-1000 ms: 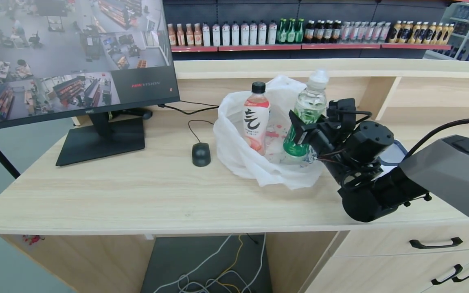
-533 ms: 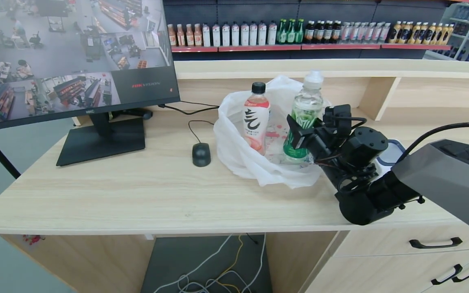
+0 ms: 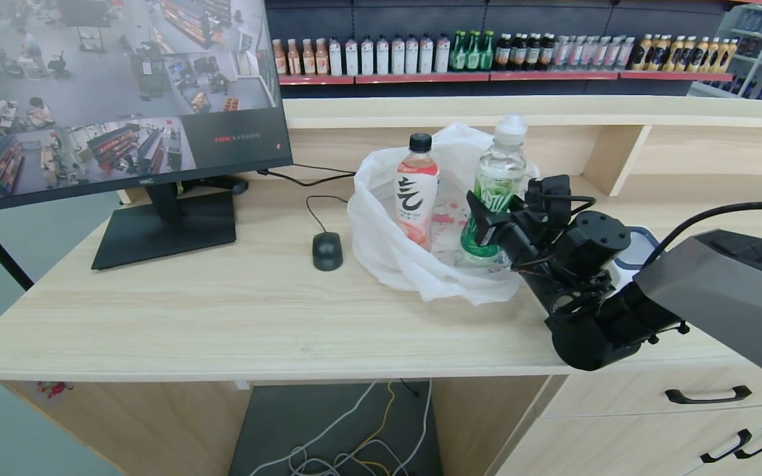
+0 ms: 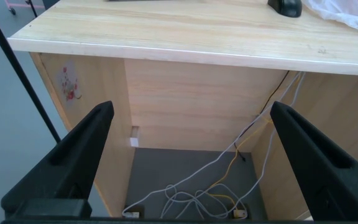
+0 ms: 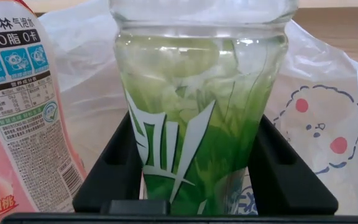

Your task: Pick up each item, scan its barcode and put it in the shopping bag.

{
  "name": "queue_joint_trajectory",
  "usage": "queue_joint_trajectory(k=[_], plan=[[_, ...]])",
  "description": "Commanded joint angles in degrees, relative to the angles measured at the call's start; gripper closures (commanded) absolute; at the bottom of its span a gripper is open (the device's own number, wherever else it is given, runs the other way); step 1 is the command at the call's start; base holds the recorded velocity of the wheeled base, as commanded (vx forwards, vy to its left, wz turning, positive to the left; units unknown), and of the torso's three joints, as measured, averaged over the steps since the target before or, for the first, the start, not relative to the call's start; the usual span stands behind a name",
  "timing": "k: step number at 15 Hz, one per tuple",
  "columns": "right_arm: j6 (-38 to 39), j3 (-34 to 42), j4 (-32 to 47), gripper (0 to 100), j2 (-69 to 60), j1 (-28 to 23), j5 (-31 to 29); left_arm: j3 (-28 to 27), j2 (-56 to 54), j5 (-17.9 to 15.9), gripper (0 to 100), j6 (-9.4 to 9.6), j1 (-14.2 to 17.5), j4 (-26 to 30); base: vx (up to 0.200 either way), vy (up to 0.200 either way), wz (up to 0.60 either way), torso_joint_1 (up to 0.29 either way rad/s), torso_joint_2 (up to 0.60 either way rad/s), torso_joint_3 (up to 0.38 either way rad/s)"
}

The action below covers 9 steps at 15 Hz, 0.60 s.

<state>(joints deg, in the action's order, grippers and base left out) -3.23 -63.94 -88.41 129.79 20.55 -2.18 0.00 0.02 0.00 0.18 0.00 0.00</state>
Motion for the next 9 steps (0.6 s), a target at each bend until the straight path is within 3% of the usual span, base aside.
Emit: queue_joint_trajectory(k=[1, 5, 6, 9], plan=[[-0.1, 0.6, -0.2, 100, 0.1, 0.0, 0.0, 0.0, 0.0, 0.0, 0, -0.01, 0.0, 0.0, 0.0, 0.0, 0.0, 0.0, 0.0, 0.0], [-0.1, 1.3, -0.5, 100, 0.0, 0.0, 0.0, 0.0, 0.0, 0.0, 0, -0.01, 0.0, 0.0, 0.0, 0.0, 0.0, 0.0, 0.0, 0.0], [-0.1, 1.3, -0.7, 0, 0.0, -0.1, 0.0, 0.0, 0.0, 0.0, 0, -0.01, 0.0, 0.0, 0.0, 0.0, 0.0, 0.0, 0.0, 0.0], [0.2, 2.3, -1.6, 0, -0.2, -0.2, 0.0, 0.0, 0.0, 0.0, 0, -0.01, 0.0, 0.0, 0.0, 0.0, 0.0, 0.0, 0.0, 0.0]])
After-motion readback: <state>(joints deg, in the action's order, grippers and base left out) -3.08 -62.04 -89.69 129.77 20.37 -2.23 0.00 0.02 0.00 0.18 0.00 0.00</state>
